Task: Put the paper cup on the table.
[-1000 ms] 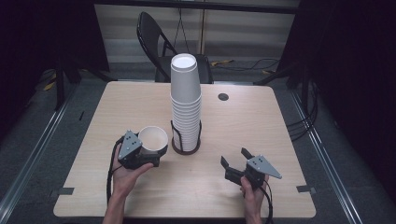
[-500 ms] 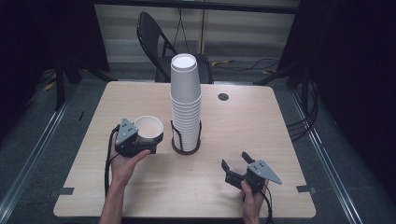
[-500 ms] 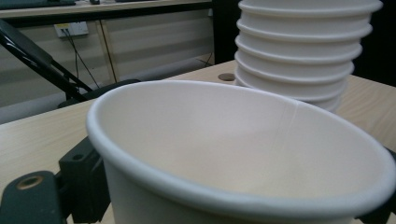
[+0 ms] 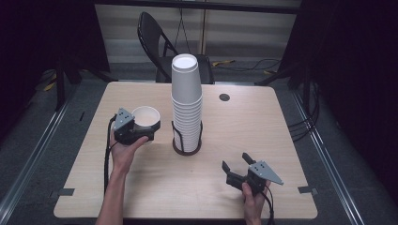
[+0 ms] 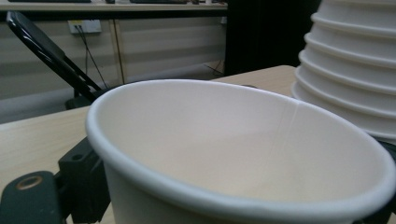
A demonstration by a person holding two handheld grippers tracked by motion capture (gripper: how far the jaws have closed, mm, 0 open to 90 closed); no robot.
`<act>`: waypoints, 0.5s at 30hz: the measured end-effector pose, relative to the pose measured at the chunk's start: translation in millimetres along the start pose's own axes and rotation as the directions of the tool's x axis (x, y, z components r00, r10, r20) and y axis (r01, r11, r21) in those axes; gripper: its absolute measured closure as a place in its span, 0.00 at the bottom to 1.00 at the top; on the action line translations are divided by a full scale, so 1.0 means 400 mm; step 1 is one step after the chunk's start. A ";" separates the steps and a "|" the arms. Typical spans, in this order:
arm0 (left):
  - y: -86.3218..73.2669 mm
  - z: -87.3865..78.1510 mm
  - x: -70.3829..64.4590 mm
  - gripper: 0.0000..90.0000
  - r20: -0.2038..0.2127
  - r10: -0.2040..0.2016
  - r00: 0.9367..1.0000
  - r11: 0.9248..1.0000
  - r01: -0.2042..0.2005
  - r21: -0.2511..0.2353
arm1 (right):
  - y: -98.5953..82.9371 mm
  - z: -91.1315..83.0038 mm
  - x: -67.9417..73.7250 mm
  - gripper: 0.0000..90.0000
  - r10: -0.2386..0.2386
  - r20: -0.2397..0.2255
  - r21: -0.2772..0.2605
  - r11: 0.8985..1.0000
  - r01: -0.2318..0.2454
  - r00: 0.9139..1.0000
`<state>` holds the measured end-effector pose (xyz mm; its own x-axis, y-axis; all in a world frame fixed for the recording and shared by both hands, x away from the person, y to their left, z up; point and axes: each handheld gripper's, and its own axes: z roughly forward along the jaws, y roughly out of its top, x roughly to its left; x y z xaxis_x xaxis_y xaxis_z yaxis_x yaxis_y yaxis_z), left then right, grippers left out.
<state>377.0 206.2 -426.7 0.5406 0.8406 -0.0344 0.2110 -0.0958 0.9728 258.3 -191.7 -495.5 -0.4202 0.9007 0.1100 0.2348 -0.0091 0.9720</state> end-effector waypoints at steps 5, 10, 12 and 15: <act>-0.015 0.030 0.034 0.10 -0.001 -0.055 0.998 0.998 0.055 -0.023 | -0.001 -0.002 0.003 0.15 -0.009 0.005 -0.002 1.000 0.009 1.000; -0.032 0.052 0.048 0.10 -0.018 -0.051 0.999 0.999 0.051 -0.012 | 0.000 -0.001 0.003 0.15 -0.010 -0.001 0.001 1.000 0.010 1.000; -0.040 0.061 0.056 0.10 -0.028 -0.055 0.998 0.998 0.055 -0.006 | 0.000 -0.001 0.002 0.15 -0.009 -0.005 0.003 1.000 0.009 1.000; -0.052 0.070 0.066 0.10 -0.024 -0.068 0.997 0.998 0.068 0.006 | 0.000 -0.001 0.002 0.15 -0.009 -0.005 0.003 1.000 0.009 1.000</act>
<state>409.7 215.5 -454.2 0.5051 0.8578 -0.0949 0.2520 -0.0414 0.9668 257.7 -191.0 -495.4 -0.4270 0.8985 0.1024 0.2340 0.0004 0.9722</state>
